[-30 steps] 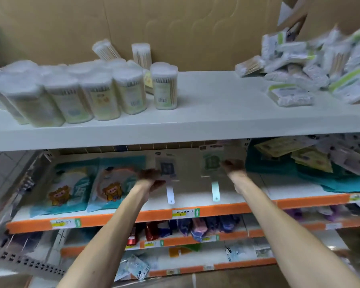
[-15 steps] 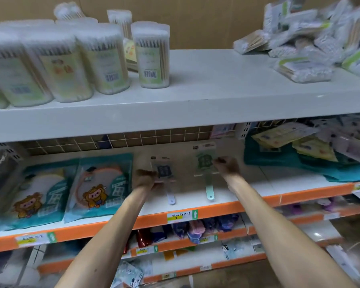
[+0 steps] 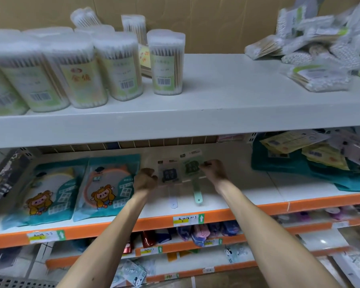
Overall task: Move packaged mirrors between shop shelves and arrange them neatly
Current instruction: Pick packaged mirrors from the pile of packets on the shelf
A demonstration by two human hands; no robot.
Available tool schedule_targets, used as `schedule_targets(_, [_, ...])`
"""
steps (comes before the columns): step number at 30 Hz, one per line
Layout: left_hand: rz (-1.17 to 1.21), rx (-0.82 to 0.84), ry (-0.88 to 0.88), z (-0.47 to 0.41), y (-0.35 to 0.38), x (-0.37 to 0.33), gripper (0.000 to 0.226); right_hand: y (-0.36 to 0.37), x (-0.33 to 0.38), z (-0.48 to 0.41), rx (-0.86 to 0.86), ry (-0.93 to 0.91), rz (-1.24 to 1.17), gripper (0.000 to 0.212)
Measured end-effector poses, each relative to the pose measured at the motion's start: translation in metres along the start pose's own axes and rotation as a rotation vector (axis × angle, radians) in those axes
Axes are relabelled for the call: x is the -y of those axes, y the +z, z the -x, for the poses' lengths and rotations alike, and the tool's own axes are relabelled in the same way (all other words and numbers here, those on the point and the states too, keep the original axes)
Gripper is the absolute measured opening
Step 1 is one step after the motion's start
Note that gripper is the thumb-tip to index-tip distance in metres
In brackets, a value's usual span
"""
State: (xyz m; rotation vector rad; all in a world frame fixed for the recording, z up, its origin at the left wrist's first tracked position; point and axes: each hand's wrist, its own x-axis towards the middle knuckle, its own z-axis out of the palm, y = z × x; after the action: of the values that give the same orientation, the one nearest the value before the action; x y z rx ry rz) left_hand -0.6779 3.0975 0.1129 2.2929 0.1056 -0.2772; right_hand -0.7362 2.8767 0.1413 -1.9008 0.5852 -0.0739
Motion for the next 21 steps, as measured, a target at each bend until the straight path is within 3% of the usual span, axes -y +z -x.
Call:
schedule_targets(6, [-0.001, -0.188, 0.255, 0.008, -0.02, -0.005, 0.033, 0.054, 0.001, -0.006, -0.008, 0.024, 0.05, 0.024])
schedule_targets(9, [-0.092, -0.282, 0.368, 0.0, -0.037, 0.003, 0.028, 0.068, 0.005, -0.009, -0.047, 0.021, 0.202, 0.026])
schedule_targets(13, [-0.309, -0.27, 0.395, -0.012, -0.06, 0.019, 0.013, 0.08, 0.006, -0.013, -0.105, -0.014, 0.424, 0.025])
schedule_targets(21, [-0.391, -0.285, 0.388, -0.012, -0.079, 0.025, 0.027, 0.089, 0.008, -0.013, -0.072, 0.002, 0.561, 0.03])
